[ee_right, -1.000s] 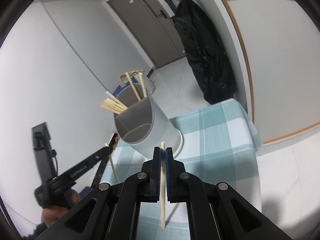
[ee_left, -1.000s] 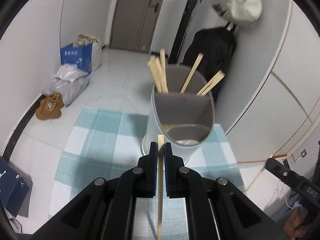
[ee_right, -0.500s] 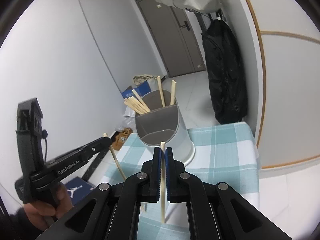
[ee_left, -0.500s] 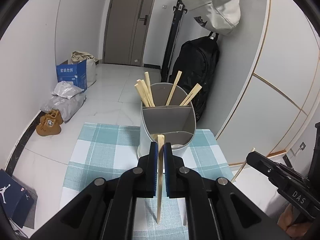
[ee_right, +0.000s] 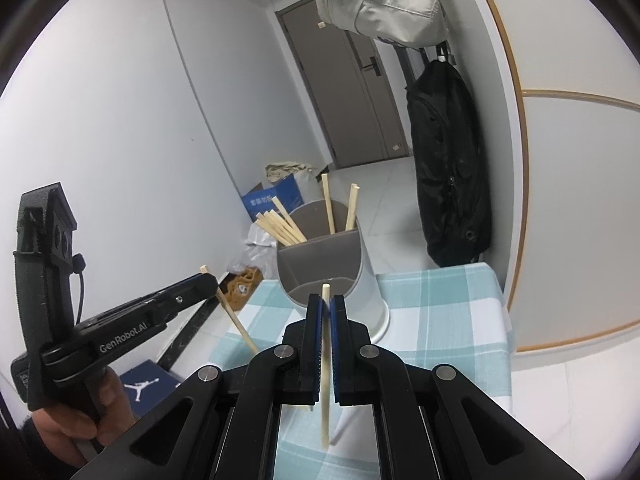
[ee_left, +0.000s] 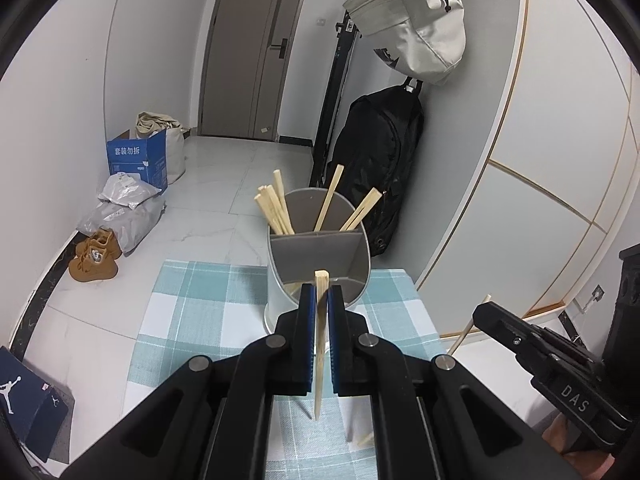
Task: Organize utensils
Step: 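Lift both held chopsticks up over the white caddy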
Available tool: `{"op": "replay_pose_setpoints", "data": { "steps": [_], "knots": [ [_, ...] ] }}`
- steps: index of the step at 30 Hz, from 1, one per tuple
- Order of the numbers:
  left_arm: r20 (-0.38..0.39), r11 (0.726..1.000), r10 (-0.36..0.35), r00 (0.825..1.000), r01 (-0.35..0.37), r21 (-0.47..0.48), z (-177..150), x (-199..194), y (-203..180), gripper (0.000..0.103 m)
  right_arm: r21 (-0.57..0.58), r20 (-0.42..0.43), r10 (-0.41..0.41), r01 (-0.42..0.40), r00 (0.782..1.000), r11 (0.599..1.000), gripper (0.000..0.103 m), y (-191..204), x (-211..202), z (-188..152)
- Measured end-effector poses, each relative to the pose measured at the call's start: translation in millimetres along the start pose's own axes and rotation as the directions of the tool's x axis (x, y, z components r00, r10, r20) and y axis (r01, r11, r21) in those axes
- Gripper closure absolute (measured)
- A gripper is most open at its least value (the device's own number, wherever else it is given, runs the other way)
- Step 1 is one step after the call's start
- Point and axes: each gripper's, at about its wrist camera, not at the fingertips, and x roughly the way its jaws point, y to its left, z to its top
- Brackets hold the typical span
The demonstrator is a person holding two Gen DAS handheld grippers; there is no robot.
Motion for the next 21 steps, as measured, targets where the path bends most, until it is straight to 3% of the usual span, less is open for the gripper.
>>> {"op": "replay_pose_setpoints", "data": {
  "steps": [12, 21],
  "knots": [
    [-0.007, 0.998, -0.024, 1.000, 0.023, -0.050, 41, -4, 2, 0.101, 0.025, 0.046, 0.011, -0.012, 0.999, 1.000, 0.100, 2, -3, 42],
    [0.084, 0.997, -0.038, 0.996, 0.043, -0.061, 97, -12, 5, 0.101, -0.019, 0.101, 0.030, -0.028, 0.994, 0.999, 0.100, 16, -1, 107]
  ]
}}
